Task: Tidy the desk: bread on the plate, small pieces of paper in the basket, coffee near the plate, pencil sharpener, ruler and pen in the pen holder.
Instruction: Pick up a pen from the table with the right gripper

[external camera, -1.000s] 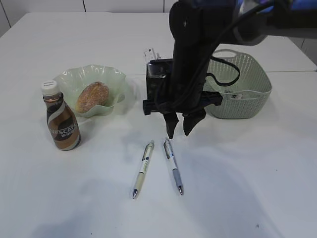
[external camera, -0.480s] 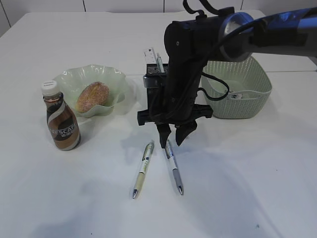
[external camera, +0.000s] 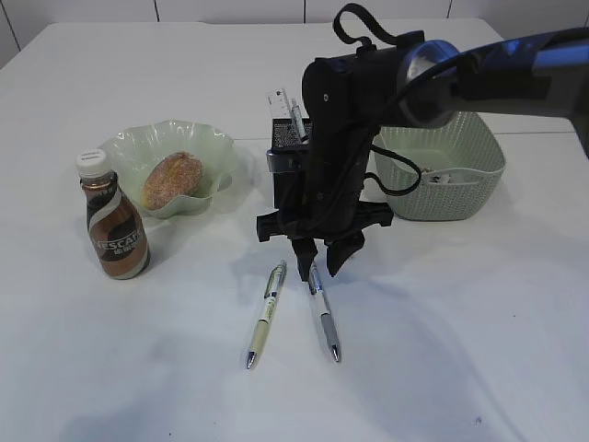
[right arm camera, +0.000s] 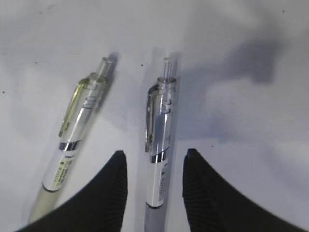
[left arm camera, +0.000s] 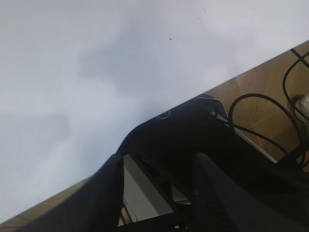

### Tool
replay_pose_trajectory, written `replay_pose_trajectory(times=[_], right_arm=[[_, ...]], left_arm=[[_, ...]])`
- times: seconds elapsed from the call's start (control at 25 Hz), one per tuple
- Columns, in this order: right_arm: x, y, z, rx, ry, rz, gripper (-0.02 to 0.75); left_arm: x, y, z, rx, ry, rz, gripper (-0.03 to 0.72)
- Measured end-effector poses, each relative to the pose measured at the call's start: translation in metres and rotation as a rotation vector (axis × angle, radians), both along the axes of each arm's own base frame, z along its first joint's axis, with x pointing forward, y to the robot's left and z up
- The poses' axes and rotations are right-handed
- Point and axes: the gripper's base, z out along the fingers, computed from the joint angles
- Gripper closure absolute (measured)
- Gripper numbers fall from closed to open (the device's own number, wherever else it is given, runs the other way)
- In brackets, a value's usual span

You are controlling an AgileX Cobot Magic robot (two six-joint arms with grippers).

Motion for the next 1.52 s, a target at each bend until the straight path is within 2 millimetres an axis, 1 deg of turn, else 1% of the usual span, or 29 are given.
replay_pose_trajectory(times=[0.32, 0.4, 0.44, 0.48, 0.6, 0.8, 1.12, 1.28, 1.32, 1.4, 1.52], right_arm=[[0.0, 0.0, 0.0, -0.029, -0.012, -0.018, 0.42], [-0.005, 0.007, 0.0, -0.037, -0.01, -0.003, 0.42], [-0.005, 0.007, 0.0, -0.037, -0.01, -0.003, 0.42], [-0.009, 0.014, 0.0, -0.041, -0.01, 0.011, 0.42], [-0.011, 0.016, 0.0, -0.046, -0.012, 0.007, 0.42], [-0.009, 0.014, 0.0, -0.074, -0.026, 0.005, 0.42], [-0.008, 0.014, 0.0, -0.07, -0.039, 0.0, 0.42], [-0.006, 0.012, 0.0, -0.068, -0.041, -0.012, 0.42], [-0.004, 0.007, 0.0, -0.068, -0.041, -0.027, 0.42], [-0.002, 0.005, 0.0, -0.067, -0.043, -0.033, 0.42], [-0.001, 0.004, -0.002, -0.068, -0.041, -0.036, 0.42]], left_arm=[[0.0, 0.0, 0.0, 0.0, 0.0, 0.0, 0.36], [0.0, 0.0, 0.0, 0.0, 0.0, 0.0, 0.36], [0.0, 0.0, 0.0, 0.0, 0.0, 0.0, 0.36], [0.0, 0.0, 0.0, 0.0, 0.0, 0.0, 0.36], [-0.001, 0.0, 0.0, 0.002, 0.007, -0.002, 0.36], [-0.002, 0.0, -0.001, 0.006, 0.017, -0.005, 0.36], [-0.002, 0.0, -0.001, 0.007, 0.02, -0.006, 0.36], [-0.002, 0.001, -0.001, 0.008, 0.024, -0.008, 0.36], [-0.002, 0.001, -0.001, 0.008, 0.024, -0.008, 0.36], [-0.002, 0.001, -0.001, 0.008, 0.024, -0.008, 0.36], [-0.002, 0.001, -0.001, 0.008, 0.024, -0.008, 0.36]])
